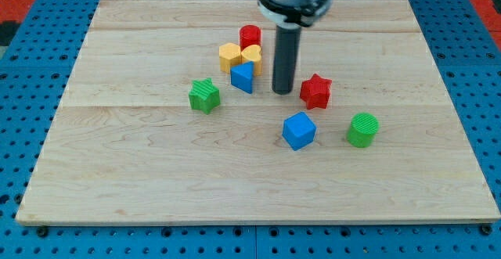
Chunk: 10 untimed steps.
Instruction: Push the red star closer to the green star
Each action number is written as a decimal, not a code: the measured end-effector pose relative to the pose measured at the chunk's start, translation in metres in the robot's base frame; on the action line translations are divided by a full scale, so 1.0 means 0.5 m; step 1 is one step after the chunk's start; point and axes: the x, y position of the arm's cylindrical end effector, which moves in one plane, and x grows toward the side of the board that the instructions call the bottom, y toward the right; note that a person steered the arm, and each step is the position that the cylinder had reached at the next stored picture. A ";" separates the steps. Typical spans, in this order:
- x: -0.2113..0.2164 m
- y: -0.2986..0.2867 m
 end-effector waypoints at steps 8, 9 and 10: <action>0.088 -0.069; 0.107 -0.139; 0.126 -0.161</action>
